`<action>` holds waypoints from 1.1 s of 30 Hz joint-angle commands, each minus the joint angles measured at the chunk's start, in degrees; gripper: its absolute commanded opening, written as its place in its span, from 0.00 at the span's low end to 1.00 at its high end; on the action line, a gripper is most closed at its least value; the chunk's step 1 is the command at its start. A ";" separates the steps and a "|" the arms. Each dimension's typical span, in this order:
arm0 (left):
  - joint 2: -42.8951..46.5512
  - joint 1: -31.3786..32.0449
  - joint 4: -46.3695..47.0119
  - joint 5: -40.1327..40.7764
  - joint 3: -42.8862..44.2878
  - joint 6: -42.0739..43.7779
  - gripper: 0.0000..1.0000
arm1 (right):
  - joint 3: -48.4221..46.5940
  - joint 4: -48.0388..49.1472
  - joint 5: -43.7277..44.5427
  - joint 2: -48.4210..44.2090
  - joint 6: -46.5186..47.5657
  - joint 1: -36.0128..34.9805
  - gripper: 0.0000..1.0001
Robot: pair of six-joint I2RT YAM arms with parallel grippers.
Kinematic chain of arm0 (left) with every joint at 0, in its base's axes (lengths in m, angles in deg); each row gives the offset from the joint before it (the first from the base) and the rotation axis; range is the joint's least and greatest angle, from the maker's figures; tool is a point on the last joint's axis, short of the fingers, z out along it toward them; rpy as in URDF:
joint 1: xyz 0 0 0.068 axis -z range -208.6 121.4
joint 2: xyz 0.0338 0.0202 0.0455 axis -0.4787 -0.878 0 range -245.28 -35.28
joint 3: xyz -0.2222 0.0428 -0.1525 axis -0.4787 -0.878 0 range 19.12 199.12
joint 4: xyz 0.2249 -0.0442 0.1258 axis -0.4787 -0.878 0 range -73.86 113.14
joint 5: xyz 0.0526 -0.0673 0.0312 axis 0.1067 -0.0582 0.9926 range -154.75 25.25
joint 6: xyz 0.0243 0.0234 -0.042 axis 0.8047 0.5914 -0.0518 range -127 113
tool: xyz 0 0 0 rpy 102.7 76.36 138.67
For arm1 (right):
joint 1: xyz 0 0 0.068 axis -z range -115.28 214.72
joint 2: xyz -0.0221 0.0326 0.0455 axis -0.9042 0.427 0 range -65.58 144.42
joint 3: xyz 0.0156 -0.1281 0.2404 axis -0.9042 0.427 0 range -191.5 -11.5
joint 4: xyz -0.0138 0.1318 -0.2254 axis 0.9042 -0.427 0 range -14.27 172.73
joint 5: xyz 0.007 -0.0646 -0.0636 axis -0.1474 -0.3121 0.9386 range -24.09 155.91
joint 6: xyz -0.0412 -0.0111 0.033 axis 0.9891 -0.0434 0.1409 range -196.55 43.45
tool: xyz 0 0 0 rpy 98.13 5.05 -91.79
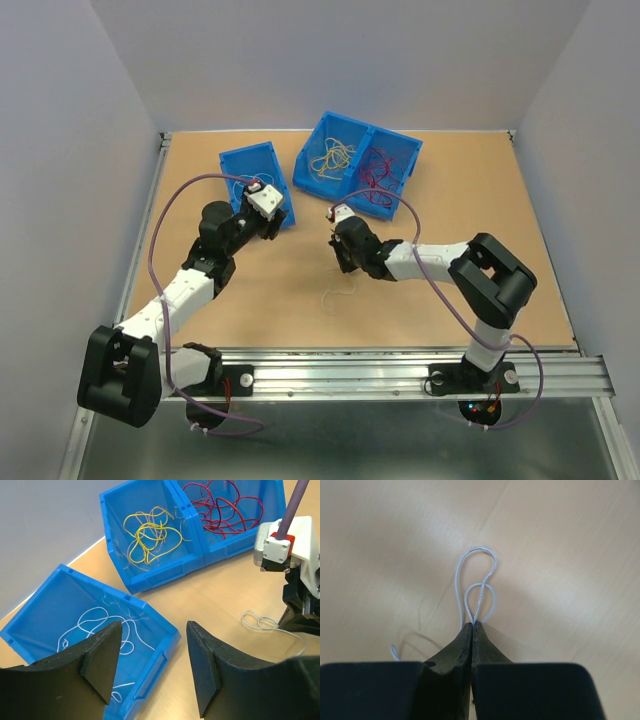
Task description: Untangle the cables
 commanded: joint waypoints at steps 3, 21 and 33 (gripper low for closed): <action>2.10 -0.17 2.26 2.31 1.25 0.11 0.65 | 1.58 1.58 -7.13 -8.97 1.09 -0.78 0.01; 11.07 -16.16 16.67 22.44 -3.41 -22.04 0.64 | -18.35 11.26 -17.95 -11.30 0.65 -0.78 0.01; 11.07 -20.13 19.49 25.70 -4.55 -24.06 0.62 | -45.93 11.69 -19.89 6.37 -1.02 -0.78 0.01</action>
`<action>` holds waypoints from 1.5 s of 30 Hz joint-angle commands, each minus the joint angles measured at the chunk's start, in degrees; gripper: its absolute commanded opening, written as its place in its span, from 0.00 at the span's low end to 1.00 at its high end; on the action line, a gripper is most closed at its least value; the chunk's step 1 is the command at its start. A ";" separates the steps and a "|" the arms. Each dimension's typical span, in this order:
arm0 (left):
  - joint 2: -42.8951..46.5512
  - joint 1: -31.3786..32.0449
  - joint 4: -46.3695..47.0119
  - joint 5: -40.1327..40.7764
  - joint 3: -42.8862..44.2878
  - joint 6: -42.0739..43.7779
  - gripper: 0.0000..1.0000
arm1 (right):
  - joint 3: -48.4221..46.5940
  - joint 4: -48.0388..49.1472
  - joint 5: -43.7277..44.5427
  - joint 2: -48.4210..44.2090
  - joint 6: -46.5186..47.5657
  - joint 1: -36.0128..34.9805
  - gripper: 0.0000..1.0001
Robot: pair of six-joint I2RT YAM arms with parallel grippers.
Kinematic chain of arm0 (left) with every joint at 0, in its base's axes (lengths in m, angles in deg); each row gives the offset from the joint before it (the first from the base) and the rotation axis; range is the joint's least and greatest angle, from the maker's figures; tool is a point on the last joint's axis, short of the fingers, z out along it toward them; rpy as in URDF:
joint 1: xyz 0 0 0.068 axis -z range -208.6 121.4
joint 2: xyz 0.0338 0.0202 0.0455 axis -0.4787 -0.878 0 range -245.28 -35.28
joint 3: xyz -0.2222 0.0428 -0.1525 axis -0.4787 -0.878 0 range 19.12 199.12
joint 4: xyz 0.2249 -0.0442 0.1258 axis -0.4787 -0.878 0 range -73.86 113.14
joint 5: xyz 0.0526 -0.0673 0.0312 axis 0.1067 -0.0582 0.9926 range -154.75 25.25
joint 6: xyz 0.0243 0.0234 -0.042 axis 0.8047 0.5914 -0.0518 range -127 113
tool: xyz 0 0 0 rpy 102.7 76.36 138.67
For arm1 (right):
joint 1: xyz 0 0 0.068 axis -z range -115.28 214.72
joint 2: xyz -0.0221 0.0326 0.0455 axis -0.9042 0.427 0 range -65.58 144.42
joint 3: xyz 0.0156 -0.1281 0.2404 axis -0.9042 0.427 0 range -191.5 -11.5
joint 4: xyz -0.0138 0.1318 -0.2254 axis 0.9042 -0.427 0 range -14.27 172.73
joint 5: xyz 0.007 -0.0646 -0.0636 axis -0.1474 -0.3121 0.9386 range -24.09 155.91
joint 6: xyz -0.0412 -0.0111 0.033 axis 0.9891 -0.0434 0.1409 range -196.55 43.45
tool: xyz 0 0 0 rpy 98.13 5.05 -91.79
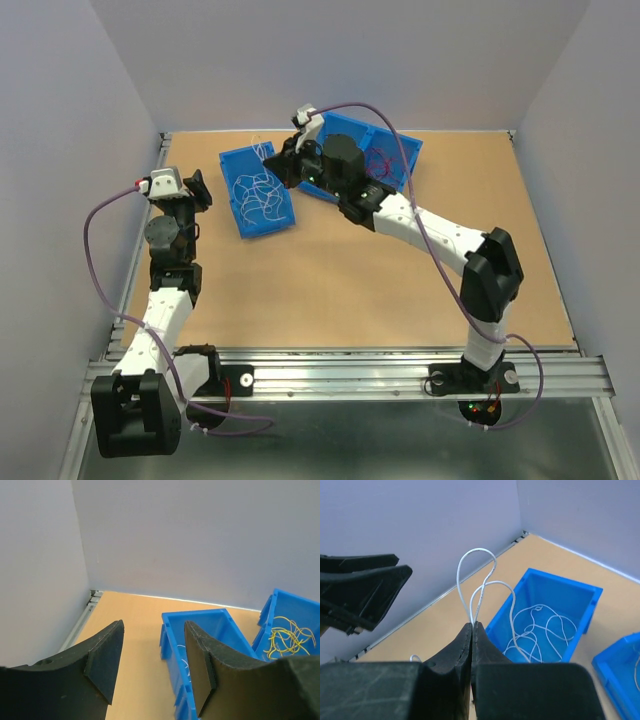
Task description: Untangle the cables
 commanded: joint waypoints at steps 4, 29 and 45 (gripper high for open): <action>0.76 -0.37 5.63 1.89 -1.19 -0.33 0.62 | -15.53 3.00 1.42 11.45 0.69 -0.28 0.00; -0.83 -0.28 7.92 -1.09 -2.07 2.40 0.61 | -21.37 0.28 7.57 23.34 0.43 1.30 0.74; -1.10 -0.19 6.51 -18.14 -1.71 3.72 0.61 | 36.61 13.19 18.19 -26.00 6.32 1.30 0.95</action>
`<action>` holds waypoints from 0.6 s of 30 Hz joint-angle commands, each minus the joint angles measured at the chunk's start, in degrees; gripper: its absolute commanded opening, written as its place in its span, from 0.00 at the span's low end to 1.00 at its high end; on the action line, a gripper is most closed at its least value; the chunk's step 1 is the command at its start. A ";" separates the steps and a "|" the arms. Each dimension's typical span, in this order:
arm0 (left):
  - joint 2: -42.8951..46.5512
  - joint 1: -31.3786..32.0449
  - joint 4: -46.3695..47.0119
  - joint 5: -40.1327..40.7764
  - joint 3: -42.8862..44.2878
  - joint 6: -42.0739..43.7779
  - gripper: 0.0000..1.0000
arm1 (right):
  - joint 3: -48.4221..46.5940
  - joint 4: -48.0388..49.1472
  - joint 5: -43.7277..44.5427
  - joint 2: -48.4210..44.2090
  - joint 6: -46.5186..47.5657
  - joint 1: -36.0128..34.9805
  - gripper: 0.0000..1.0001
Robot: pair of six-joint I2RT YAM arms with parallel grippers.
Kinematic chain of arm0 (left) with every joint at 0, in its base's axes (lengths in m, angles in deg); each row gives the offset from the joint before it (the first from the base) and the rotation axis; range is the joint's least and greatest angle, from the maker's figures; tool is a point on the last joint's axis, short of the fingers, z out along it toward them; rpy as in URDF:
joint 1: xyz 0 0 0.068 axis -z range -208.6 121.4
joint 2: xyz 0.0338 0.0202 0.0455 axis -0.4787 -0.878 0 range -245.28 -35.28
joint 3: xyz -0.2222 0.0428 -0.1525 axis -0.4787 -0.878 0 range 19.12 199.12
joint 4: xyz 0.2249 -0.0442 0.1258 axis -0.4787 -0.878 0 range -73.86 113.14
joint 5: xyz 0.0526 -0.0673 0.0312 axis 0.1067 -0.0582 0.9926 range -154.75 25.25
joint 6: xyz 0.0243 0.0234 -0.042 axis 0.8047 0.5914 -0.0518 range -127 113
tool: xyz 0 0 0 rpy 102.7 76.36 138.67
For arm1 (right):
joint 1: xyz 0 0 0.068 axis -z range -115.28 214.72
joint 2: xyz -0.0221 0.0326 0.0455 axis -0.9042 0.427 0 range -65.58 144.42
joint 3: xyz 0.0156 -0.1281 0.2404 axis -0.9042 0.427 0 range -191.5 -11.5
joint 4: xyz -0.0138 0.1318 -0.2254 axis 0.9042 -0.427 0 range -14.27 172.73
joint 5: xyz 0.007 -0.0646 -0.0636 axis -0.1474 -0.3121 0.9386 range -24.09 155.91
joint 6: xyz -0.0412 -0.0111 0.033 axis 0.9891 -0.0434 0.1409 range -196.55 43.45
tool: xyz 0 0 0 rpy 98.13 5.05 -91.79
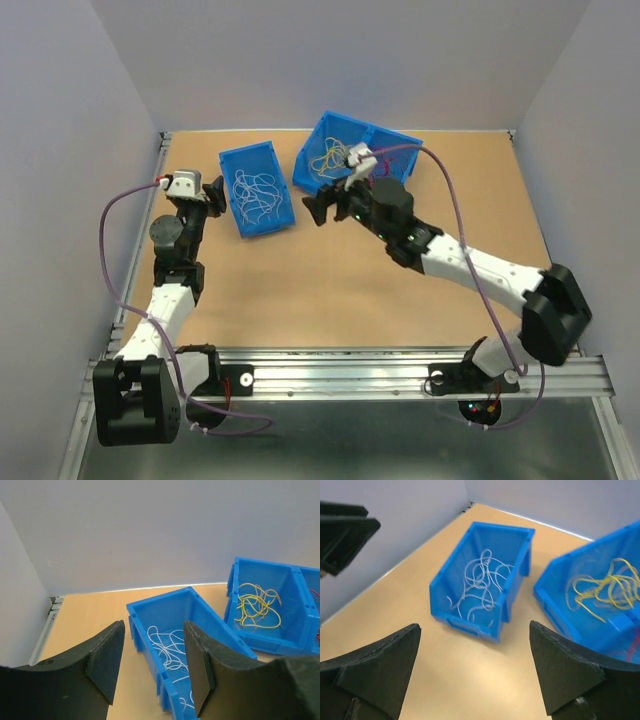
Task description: Untangle the cables
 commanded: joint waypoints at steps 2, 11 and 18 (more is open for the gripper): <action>3.32 -0.19 3.21 -5.29 -0.28 0.81 0.61 | 21.21 8.59 9.71 -16.97 2.51 -0.16 0.95; 8.42 -0.02 3.74 -8.02 -2.30 0.28 0.62 | 54.71 23.00 23.76 -54.66 -1.35 -0.08 0.98; 11.15 -0.02 4.18 -8.29 -3.53 0.37 0.62 | 58.95 21.34 27.99 -64.02 -0.65 -0.16 0.98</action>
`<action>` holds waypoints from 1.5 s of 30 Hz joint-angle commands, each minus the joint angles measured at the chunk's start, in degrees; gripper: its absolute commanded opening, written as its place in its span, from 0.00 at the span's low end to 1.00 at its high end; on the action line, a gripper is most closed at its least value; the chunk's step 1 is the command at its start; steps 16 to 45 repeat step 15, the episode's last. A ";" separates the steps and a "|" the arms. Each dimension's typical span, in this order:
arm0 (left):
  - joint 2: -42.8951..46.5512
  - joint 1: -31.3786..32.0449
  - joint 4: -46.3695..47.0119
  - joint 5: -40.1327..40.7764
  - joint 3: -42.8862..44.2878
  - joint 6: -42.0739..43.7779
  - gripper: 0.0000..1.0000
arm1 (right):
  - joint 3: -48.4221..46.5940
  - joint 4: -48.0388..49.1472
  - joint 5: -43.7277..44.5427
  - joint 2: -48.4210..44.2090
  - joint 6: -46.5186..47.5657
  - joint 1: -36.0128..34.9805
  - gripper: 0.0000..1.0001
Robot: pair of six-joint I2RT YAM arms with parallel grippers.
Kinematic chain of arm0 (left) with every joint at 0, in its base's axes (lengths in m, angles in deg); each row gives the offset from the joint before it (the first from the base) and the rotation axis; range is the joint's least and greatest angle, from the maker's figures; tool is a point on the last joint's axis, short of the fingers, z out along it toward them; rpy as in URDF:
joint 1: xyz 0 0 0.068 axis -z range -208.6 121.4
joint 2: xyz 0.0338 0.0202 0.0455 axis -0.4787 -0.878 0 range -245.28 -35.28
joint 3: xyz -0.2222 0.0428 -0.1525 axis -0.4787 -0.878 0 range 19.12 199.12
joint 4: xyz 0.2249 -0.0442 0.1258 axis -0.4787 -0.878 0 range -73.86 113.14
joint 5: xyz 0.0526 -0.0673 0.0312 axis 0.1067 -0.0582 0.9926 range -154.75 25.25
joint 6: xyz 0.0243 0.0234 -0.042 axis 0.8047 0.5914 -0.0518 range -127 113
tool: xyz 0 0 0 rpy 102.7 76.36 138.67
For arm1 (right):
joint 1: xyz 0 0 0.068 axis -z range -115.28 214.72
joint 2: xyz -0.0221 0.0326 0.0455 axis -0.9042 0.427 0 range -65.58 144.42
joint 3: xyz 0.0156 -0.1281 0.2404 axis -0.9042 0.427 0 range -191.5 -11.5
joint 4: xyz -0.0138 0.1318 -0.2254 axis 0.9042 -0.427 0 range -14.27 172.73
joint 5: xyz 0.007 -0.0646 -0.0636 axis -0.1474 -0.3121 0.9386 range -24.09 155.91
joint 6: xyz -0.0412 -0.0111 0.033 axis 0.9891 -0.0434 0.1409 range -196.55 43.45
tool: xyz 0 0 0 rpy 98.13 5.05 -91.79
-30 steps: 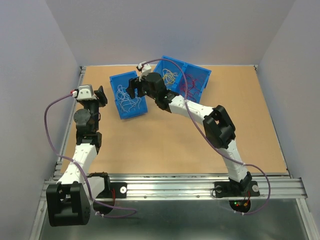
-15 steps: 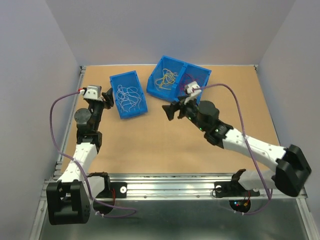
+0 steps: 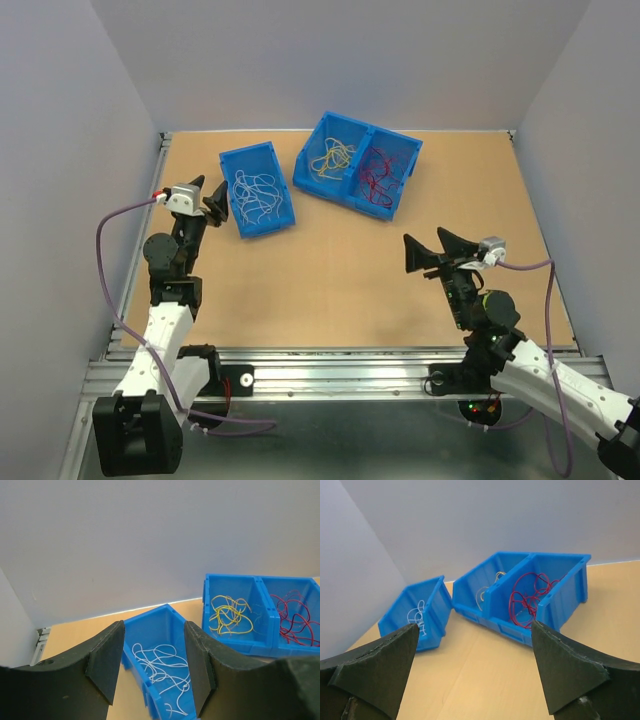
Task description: Untangle the cables
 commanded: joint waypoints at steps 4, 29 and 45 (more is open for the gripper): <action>1.95 -0.02 4.20 -1.49 -0.86 0.61 0.62 | 1.45 1.13 6.60 -1.60 0.55 -0.21 0.98; 0.72 -0.10 4.46 -2.54 -0.69 0.88 0.62 | 0.48 0.60 9.07 -0.11 0.64 -0.12 0.97; 0.72 -0.10 4.46 -2.54 -0.69 0.88 0.62 | 0.48 0.60 9.07 -0.11 0.64 -0.12 0.97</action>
